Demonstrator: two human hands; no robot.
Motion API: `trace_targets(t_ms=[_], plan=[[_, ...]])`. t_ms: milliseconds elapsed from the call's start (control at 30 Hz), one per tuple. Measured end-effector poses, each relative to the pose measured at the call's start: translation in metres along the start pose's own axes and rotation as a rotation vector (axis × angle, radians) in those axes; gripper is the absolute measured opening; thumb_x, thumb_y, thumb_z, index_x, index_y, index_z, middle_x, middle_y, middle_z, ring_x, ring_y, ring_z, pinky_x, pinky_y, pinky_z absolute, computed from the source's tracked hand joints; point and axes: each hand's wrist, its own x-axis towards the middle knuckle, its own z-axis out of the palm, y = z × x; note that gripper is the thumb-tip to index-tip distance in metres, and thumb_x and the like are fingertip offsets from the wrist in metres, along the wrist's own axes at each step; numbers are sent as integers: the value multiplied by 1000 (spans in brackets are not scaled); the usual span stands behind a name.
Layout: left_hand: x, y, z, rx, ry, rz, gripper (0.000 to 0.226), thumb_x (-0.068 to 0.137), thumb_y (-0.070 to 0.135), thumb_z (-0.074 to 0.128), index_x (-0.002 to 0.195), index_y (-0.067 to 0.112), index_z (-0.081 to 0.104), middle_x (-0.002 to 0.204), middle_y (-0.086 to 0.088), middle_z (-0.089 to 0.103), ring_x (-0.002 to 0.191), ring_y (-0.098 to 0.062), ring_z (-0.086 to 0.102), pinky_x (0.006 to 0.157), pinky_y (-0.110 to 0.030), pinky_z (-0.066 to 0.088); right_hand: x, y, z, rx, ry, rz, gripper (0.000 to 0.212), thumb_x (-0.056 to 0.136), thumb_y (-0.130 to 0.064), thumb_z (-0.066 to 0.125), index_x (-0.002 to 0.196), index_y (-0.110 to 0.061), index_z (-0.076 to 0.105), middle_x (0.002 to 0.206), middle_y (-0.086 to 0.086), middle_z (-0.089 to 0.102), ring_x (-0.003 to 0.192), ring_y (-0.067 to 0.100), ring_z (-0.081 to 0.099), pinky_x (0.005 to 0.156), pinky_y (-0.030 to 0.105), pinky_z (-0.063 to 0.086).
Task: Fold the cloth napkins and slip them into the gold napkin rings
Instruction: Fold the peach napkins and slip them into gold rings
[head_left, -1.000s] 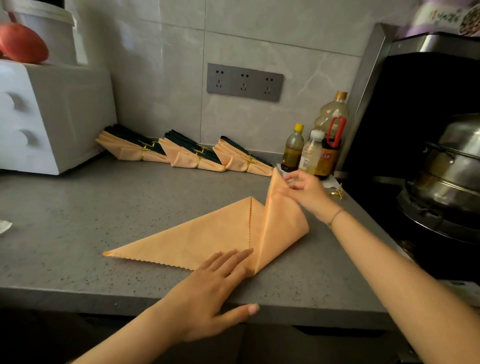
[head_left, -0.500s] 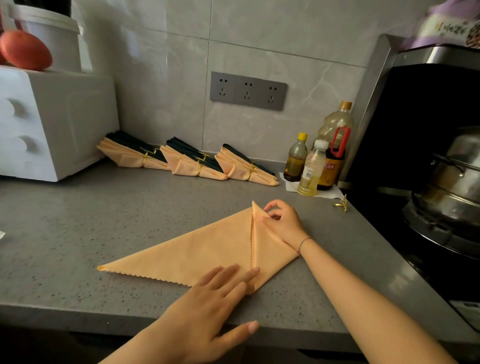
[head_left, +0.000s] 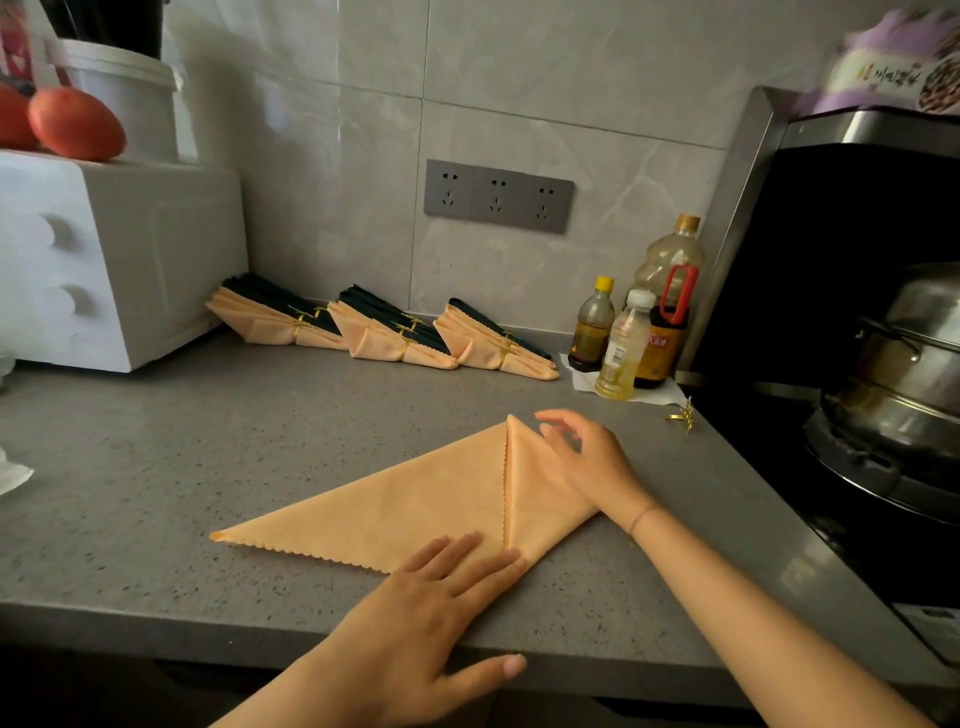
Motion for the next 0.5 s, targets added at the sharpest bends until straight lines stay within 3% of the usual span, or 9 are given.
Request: trace_targets(t_ms=[100, 167, 233, 400, 500], plan=[[0, -2, 0, 6, 12, -3, 67, 90, 74, 20, 146, 51, -9, 153, 33, -9, 139, 4, -23, 106, -21, -27, -45, -10, -13, 17, -164, -93, 42, 96, -44, 39, 133, -28, 50, 136, -16, 49, 123, -5, 42, 103, 17, 33], [0, -2, -1, -3, 9, -3, 66, 90, 73, 20, 145, 52, -9, 153, 33, -9, 139, 5, -23, 106, -18, -26, -76, -15, -18, -52, -282, -174, 47, 92, -53, 29, 136, -37, 37, 141, -30, 33, 127, -21, 26, 110, 8, 19], [0, -3, -1, -9, 15, -2, 66, 90, 73, 20, 145, 52, -9, 153, 32, -8, 140, 5, -22, 107, -18, -24, -99, -20, -21, -168, -383, -246, 49, 90, -63, 18, 136, -46, 23, 140, -41, 15, 128, -27, 8, 107, 1, 3], [-1, -2, 0, -22, 16, 3, 66, 91, 72, 22, 146, 50, -6, 154, 30, -7, 138, 10, -21, 108, -19, -25, -125, -22, -23, -338, -605, -296, 56, 90, -60, 8, 144, -44, 6, 146, -40, -3, 132, -22, -12, 109, 12, -13], [1, -1, 0, -32, 7, -1, 66, 91, 71, 24, 147, 49, -2, 154, 30, -5, 137, 13, -19, 106, -16, -25, -120, -11, -26, -423, -635, -285, 57, 91, -60, 6, 145, -44, 0, 146, -38, -10, 131, -22, -17, 109, 16, -16]])
